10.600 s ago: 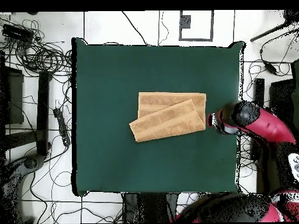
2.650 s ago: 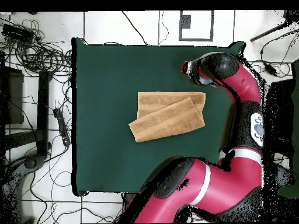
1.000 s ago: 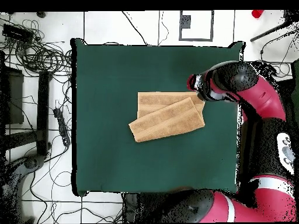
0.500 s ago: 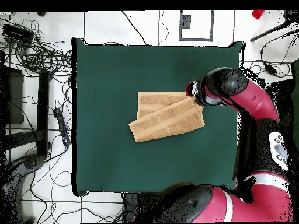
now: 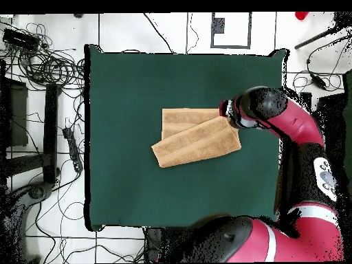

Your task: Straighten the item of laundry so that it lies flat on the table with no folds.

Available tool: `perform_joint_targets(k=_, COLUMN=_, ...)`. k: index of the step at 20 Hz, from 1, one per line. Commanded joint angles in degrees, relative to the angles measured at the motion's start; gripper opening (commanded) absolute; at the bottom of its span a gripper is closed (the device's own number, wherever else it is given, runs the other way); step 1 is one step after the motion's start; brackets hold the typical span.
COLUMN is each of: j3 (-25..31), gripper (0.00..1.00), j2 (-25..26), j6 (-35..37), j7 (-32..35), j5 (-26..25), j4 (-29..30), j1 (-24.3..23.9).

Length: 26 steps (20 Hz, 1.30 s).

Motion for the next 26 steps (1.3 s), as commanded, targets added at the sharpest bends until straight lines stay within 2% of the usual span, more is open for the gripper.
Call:
perform_joint_targets(k=1, j3=6.2, gripper=0.0, j2=3.2, j6=-4.5, j7=5.6, j5=0.0, j4=7.8, j1=0.0)
perform_joint_targets(k=10, j3=6.8, gripper=0.0, j2=6.0, j6=-7.0, j7=8.8, j5=1.5, j4=5.4, j1=0.6)
perform_joint_targets(k=17, j3=10.4, gripper=0.0, j2=5.1, j6=-12.0, j7=10.9, j5=5.9, j4=9.4, j1=-0.7)
perform_joint_targets(k=20, j3=10.2, gripper=0.0, j2=4.6, j6=-14.0, j7=11.1, j5=5.9, j4=10.4, j1=-0.5)
perform_joint_targets(k=26, j3=9.3, gripper=0.0, j2=4.1, j6=-13.6, j7=11.7, j5=6.4, j4=10.9, j1=-0.1)
